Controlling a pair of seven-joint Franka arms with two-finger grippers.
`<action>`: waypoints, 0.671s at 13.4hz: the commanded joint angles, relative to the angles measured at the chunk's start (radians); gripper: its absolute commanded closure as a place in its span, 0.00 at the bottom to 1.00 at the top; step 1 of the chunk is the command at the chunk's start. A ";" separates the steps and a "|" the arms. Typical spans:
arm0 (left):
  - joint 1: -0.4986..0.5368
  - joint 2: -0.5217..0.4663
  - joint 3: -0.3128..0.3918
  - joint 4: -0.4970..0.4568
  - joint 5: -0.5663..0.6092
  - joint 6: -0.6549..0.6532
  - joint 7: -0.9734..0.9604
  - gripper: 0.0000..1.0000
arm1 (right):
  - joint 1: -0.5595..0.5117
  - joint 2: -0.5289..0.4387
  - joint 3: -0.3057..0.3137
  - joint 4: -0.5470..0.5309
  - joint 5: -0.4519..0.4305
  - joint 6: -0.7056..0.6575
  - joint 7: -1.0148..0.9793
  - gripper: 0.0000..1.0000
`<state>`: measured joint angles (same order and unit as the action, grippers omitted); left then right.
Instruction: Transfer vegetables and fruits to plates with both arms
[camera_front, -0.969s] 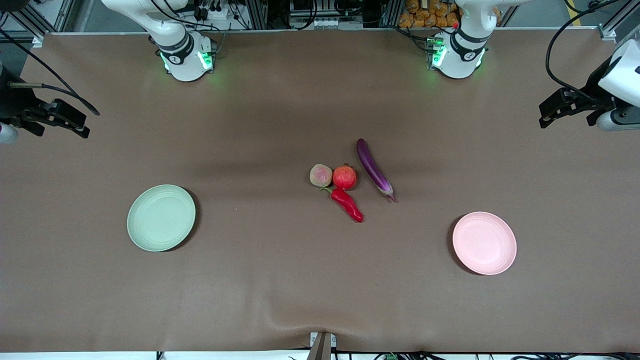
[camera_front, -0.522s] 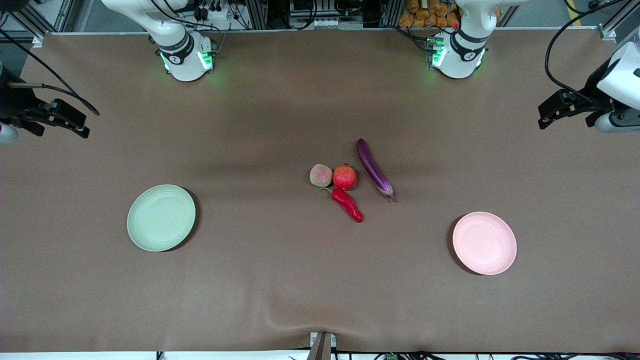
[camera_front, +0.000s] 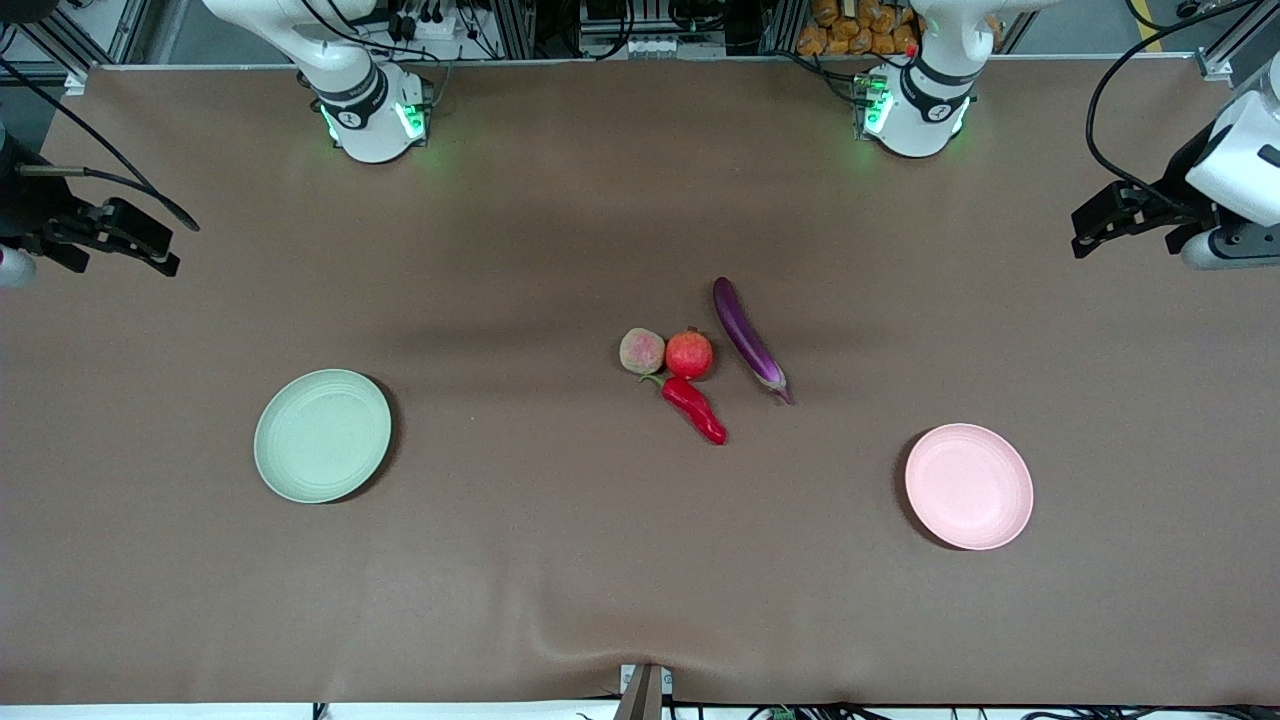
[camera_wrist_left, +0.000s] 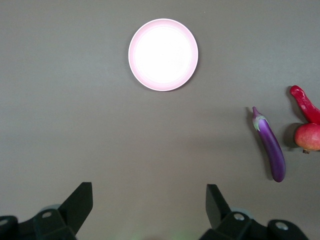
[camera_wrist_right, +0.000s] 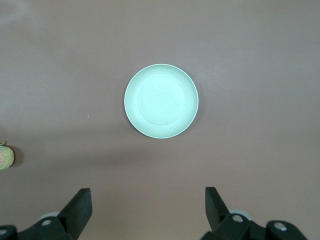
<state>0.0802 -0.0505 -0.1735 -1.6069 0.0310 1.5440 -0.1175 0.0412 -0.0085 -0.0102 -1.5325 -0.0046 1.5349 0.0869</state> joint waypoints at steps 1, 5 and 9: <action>0.010 0.000 0.002 0.021 -0.023 -0.025 0.015 0.00 | -0.007 -0.021 0.004 -0.021 -0.003 0.008 -0.010 0.00; 0.009 0.001 0.002 0.021 -0.022 -0.025 0.007 0.00 | -0.006 -0.021 0.004 -0.021 -0.003 0.008 -0.010 0.00; 0.010 -0.002 0.003 0.019 -0.023 -0.027 0.013 0.00 | -0.006 -0.021 0.006 -0.021 -0.003 0.008 -0.010 0.00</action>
<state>0.0803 -0.0505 -0.1685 -1.6048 0.0310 1.5398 -0.1175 0.0413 -0.0085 -0.0101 -1.5333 -0.0046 1.5349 0.0869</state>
